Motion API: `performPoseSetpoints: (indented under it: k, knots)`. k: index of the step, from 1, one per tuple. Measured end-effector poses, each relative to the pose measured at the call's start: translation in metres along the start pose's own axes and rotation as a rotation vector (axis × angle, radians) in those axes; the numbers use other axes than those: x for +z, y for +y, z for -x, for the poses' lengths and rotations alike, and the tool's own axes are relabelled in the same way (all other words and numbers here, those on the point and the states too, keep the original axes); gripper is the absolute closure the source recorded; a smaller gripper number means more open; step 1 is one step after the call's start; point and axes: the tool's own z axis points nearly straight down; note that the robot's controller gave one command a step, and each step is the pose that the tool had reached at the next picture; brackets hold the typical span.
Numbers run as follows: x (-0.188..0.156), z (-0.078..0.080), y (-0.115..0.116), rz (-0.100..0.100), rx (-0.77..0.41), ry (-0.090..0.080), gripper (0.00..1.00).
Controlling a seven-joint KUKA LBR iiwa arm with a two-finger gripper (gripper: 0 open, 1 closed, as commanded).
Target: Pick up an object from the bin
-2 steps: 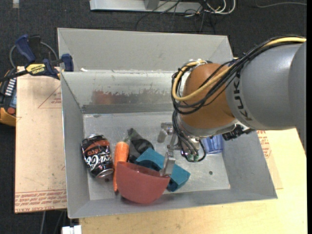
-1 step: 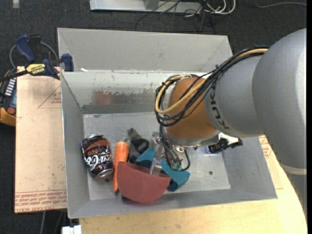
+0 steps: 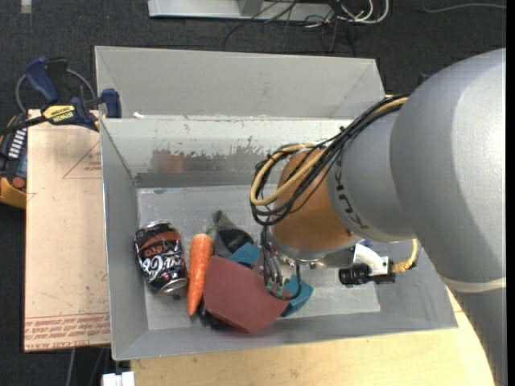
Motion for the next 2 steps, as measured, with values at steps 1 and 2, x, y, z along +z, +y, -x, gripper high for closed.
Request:
performPoseSetpoints:
  k: [1, 2]
  knots:
    - [-0.0036, 0.0102, 0.0032, 0.004, -0.161, -0.008, 1.0]
    - [-0.0037, 0.0102, 0.0032, 0.004, -0.161, -0.008, 1.0]
